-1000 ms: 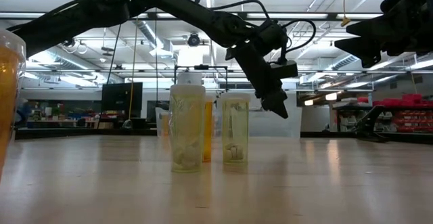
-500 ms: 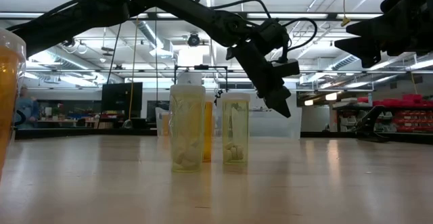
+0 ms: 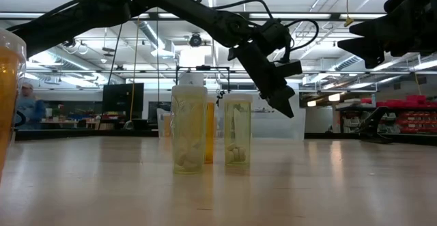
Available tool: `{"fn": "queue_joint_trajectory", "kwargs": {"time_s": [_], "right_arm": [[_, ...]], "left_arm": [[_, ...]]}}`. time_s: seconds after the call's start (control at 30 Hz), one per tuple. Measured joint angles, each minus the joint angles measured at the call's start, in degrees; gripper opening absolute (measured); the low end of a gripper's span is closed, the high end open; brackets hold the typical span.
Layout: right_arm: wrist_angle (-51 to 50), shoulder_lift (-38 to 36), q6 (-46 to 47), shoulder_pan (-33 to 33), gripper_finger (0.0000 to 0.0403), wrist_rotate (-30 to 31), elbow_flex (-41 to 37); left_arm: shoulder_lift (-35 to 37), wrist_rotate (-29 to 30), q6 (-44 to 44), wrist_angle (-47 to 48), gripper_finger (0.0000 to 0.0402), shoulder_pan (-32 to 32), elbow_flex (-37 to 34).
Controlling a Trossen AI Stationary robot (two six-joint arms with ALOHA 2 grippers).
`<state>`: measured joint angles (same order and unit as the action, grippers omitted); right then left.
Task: Pick and place medicine bottles into bin by pill shape (circle, oval)
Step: Adjust the right transparent bin
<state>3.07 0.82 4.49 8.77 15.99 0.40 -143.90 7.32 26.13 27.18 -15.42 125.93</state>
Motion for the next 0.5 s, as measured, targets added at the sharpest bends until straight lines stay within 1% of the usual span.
{"fn": "queue_joint_trajectory", "kwargs": {"time_s": [0.23, 0.37, 0.5], "right_arm": [[0.0, 0.0, 0.0, 0.0, 0.0255, 0.0, 0.0], [0.0, 0.0, 0.0, 0.0, 0.0255, 0.0, 0.0], [0.0, 0.0, 0.0, 0.0, 0.0255, 0.0, 0.0]], "left_arm": [[0.0, -0.1, -0.3, 0.0, 0.0009, 0.0, 0.0], [0.0, -0.1, -2.8, -0.2, 0.0012, 0.0, 0.0], [0.0, -0.1, -4.6, -0.5, 0.0006, 0.0, 0.0]]}}
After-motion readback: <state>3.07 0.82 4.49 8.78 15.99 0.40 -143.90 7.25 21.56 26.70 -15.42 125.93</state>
